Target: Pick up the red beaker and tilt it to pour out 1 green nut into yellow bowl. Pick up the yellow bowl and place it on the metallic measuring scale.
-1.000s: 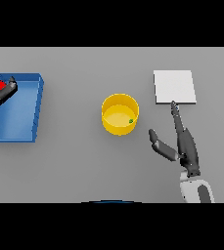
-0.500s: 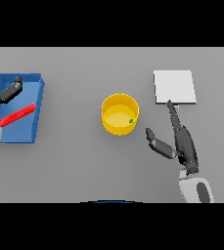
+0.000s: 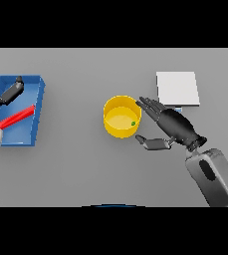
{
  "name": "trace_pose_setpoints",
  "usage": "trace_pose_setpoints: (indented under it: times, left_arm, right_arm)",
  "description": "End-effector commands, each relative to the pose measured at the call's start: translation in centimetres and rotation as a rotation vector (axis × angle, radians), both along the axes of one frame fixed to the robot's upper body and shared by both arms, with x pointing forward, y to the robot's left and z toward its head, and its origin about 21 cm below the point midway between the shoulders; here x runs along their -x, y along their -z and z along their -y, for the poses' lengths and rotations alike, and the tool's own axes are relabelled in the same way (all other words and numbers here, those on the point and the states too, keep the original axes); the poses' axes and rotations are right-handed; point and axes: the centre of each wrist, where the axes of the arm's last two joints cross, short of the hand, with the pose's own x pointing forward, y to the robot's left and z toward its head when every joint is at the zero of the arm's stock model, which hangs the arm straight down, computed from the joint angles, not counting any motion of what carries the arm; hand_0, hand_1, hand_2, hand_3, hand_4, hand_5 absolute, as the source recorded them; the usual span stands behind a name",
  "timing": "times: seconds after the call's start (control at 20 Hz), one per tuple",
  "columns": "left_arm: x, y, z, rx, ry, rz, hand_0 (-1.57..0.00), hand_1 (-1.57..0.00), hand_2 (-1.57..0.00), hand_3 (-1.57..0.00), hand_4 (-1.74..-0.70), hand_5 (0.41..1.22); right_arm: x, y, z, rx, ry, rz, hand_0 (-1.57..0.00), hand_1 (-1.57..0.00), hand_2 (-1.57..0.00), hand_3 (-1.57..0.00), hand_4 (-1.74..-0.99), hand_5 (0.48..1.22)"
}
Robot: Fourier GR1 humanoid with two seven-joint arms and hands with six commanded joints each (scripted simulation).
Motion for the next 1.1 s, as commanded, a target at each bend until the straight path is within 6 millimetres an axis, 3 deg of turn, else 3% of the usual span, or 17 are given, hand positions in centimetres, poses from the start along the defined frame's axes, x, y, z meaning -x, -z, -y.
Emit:
trace_pose_setpoints:
  times: [0.0, 0.25, 0.35, 0.85, 1.05]
  left_arm:
    - [0.1, 0.4, 0.0, 0.01, -0.003, -0.011, -0.01, -0.01, -0.01, -0.01, -0.74, 0.685]
    - [-0.1, 0.1, -0.3, -0.009, -0.001, -0.015, 0.0, 0.0, 0.0, 0.0, -0.74, 0.701]
    - [0.3, 0.1, -0.5, -0.006, -0.002, -0.013, 0.0, 0.0, 0.0, 0.0, -0.75, 0.704]
    - [0.1, 0.2, -0.6, -0.007, -0.007, -0.003, 0.0, 0.0, 0.0, 0.0, -0.74, 0.699]
    - [0.2, 0.0, -1.3, -0.009, -0.015, 0.0, 0.0, 0.0, 0.0, 0.0, -0.74, 0.697]
  right_arm:
    - [-0.6, -0.3, -0.4, 0.049, -0.042, 0.008, 0.0, 0.0, 0.0, 0.0, -1.197, 0.677]
    - [-2.8, -1.9, -2.2, 0.326, -0.235, 0.062, 0.0, 0.0, 0.0, 0.0, -1.227, 0.698]
    - [-3.5, -1.5, -3.2, 0.42, -0.285, 0.056, 0.0, 0.0, 0.0, 0.0, -1.218, 0.707]
    - [-5.6, -0.3, -7.4, 0.598, -0.405, -0.022, 0.0, 0.0, 0.0, 0.0, -1.25, 0.733]
    - [-6.4, -0.2, -8.0, 0.645, -0.426, -0.032, 0.0, 0.0, 0.0, 0.0, -1.259, 0.734]
